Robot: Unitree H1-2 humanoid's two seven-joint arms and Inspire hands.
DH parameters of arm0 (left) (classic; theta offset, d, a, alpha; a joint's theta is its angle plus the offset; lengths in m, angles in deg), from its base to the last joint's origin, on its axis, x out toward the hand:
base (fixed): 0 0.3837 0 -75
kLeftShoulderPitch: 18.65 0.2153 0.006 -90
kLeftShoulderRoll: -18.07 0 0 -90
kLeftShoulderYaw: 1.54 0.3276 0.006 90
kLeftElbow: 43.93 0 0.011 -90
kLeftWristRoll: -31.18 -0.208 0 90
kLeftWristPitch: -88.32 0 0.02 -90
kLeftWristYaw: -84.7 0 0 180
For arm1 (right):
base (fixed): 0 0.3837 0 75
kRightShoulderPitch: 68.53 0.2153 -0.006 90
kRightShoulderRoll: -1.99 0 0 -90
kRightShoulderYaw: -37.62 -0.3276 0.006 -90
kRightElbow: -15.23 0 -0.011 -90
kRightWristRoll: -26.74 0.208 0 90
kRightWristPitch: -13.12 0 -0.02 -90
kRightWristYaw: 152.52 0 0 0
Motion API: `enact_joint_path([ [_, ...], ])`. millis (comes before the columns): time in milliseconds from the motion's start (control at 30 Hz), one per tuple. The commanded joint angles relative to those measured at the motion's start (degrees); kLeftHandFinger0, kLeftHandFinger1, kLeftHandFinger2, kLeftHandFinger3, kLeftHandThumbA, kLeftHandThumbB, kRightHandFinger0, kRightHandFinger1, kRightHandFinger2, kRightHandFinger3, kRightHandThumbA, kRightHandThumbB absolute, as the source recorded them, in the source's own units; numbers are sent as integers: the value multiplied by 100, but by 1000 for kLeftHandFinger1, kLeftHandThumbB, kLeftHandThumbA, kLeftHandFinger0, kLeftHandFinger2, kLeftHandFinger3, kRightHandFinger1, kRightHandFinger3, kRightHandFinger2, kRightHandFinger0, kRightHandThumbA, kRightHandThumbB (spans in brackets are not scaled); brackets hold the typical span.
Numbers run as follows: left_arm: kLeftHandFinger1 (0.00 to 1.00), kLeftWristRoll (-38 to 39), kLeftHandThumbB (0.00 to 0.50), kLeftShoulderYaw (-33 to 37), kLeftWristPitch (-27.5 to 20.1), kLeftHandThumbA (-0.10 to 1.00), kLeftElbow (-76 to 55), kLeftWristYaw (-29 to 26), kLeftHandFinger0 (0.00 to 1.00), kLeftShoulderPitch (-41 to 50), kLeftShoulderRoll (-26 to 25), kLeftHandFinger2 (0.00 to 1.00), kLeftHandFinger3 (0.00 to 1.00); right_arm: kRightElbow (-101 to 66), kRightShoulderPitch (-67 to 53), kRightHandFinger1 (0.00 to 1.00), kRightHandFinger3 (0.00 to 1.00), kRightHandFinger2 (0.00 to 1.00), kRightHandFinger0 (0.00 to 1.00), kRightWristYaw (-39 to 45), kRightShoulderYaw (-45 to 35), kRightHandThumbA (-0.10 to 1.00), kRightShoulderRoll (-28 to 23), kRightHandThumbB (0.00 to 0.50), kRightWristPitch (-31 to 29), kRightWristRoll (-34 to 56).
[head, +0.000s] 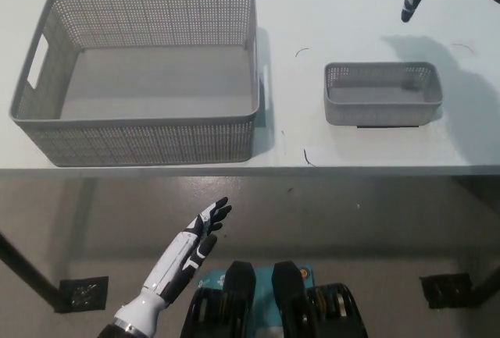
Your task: Use the right hand to pick up a small rectangular container and put it into a bigger container on the left side
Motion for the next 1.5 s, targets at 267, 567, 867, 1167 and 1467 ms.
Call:
enact_joint_path([
  [267, 1000, -30, 384, 2, -162, 1000, -137, 50, 1000, -180, -27, 1000, 1000, 159, -58, 1000, 1000, 1000, 1000, -35, -43, 1000, 246, 468, -243, -507],
  [567, 1000, -53, 381, 26, -278, 1000, -102, 37, 1000, -146, -16, 1000, 1000, 218, -564, 1000, 1000, 1000, 1000, -582, -228, 1000, 407, 500, 295, -602],
  [867, 1000, 9, 401, 24, -362, 1000, -61, 40, 1000, -128, 2, 1000, 1000, 202, -1067, 1000, 1000, 1000, 1000, -688, -306, 1000, 470, 378, -470, -644],
  [1167, 1000, 32, 410, 23, -448, 1000, -14, 58, 1000, -150, -12, 1000, 1000, 301, -1528, 1000, 1000, 1000, 1000, -931, -433, 1000, 563, 445, 0, -686],
  [1467, 1000, 10, 402, 11, -486, 1000, 10, 54, 1000, -185, -33, 1000, 1000, 306, -1817, 1000, 1000, 1000, 1000, -1643, -390, 1000, 520, 383, -53, -825],
])
